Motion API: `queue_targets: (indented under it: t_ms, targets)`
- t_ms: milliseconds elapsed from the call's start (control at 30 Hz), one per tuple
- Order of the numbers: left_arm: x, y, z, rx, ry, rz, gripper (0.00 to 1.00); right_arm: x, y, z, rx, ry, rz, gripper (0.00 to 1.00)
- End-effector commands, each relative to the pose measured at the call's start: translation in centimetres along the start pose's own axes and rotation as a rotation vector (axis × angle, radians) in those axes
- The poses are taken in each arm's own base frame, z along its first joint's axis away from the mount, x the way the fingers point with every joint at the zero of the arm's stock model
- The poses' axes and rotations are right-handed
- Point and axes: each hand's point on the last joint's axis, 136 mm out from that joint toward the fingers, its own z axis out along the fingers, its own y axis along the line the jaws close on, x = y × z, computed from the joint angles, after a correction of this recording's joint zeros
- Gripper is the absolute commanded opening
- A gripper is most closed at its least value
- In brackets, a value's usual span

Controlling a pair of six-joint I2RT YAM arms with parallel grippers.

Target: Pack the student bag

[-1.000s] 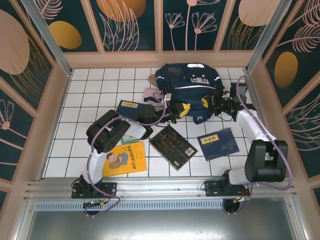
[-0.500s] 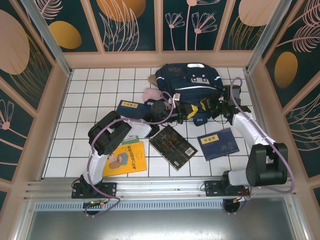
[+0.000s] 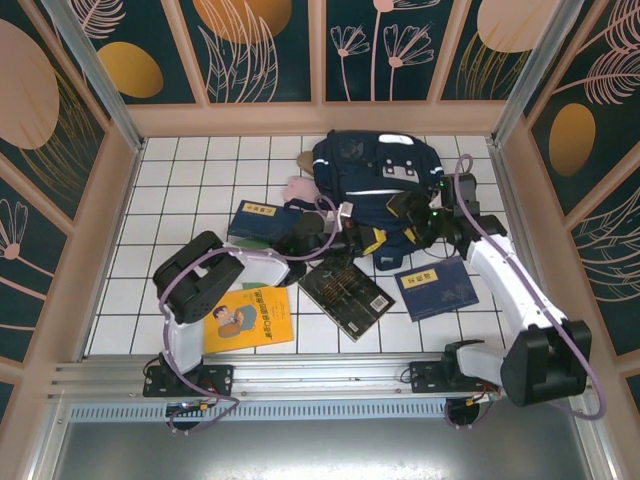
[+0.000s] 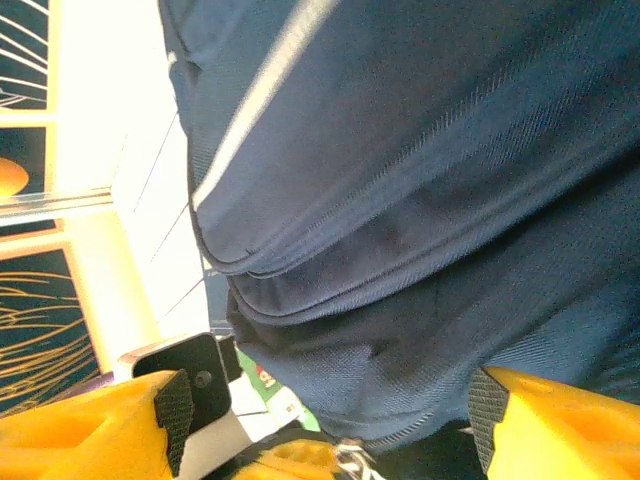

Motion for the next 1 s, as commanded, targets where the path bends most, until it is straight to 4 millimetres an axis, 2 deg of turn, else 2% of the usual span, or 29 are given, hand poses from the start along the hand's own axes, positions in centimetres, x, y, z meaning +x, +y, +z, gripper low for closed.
queue_targets:
  t_ms: [0, 100, 233, 400, 433, 533, 700, 867, 967]
  targets:
    - [-0.9, -3.0, -2.9, 0.025, -0.015, 0.101, 0.0, -1.0, 0.6, -2.4, 0.041, -0.086, -0.163, 0.73]
    - [-1.9, -3.5, -5.4, -0.031, -0.057, 0.156, 0.0, -0.7, 1.3, -2.0, 0.072, -0.079, -0.266, 0.7]
    - [-2.4, -3.4, -8.2, -0.066, -0.078, 0.163, 0.0, 0.4, 4.5, -0.1, 0.093, -0.062, -0.439, 0.68]
    - [-2.2, -1.4, -12.1, -0.132, -0.102, 0.147, 0.0, 2.5, 9.5, 4.4, 0.101, 0.015, -0.659, 0.67]
    - [-2.0, -1.0, -12.9, -0.141, -0.106, 0.142, 0.0, 2.7, 10.1, 5.4, 0.111, 0.031, -0.687, 0.67]
    - [-1.6, 0.2, -15.0, -0.171, -0.114, 0.139, 0.0, 4.9, 11.8, 8.8, 0.136, 0.117, -0.802, 0.67]
    - [-1.2, 2.5, -18.5, -0.263, -0.158, 0.138, 0.0, 6.7, 11.7, 14.1, 0.288, 0.176, -0.938, 0.71]
    - [-1.2, 4.1, -20.5, -0.289, -0.191, 0.114, 0.0, 9.5, 10.4, 18.6, 0.397, 0.264, -1.076, 0.98]
    - [-1.2, 4.9, -21.3, -0.302, -0.204, 0.102, 0.0, 10.3, 9.4, 19.9, 0.44, 0.272, -1.118, 0.99]
